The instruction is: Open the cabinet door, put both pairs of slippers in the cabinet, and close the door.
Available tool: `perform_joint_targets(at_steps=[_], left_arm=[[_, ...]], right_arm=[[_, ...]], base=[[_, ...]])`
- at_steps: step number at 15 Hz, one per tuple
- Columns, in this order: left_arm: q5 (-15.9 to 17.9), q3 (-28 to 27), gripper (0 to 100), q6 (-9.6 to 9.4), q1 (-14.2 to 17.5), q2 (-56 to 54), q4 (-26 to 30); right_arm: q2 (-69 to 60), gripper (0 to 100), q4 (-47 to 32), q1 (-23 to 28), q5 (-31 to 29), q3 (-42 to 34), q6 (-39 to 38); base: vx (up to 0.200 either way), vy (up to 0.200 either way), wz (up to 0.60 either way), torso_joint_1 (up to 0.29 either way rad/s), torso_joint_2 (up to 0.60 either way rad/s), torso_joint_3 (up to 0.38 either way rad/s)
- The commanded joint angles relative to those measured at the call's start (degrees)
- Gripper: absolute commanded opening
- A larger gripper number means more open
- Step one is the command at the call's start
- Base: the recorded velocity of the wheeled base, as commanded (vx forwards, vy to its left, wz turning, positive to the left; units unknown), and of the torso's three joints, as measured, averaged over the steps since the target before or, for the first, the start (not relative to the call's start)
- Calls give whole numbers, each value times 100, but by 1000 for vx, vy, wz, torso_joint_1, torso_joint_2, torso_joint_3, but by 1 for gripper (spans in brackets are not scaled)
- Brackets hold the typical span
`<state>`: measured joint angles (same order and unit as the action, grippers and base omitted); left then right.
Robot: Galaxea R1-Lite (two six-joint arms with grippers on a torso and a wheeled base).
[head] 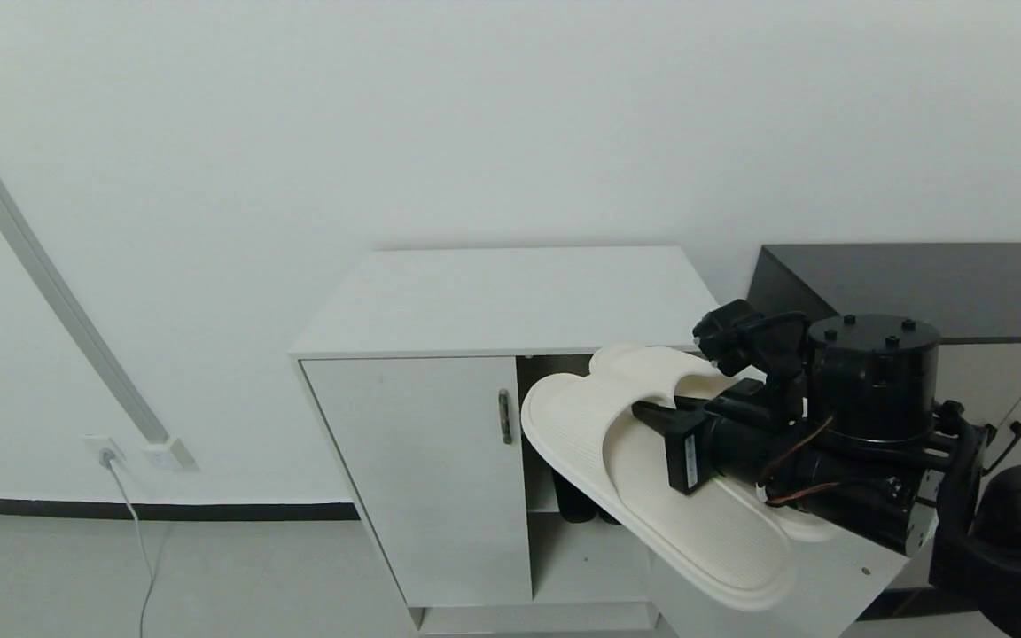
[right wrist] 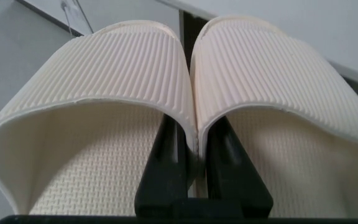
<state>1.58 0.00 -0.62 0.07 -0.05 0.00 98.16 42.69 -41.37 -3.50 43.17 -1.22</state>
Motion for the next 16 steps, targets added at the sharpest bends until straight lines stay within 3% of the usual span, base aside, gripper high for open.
perform_joint_targets(at_steps=[1,16], left_arm=[[0,0,0,1,1,5,0],[-9,0,0,9,1,5,0]], right_arm=[[10,0,2,-11,-2,-1,-1],[160,0,319,-11,-10,-168,8]], base=[[0,0,0,-222,544,305],[0,0,0,-187,514,323]])
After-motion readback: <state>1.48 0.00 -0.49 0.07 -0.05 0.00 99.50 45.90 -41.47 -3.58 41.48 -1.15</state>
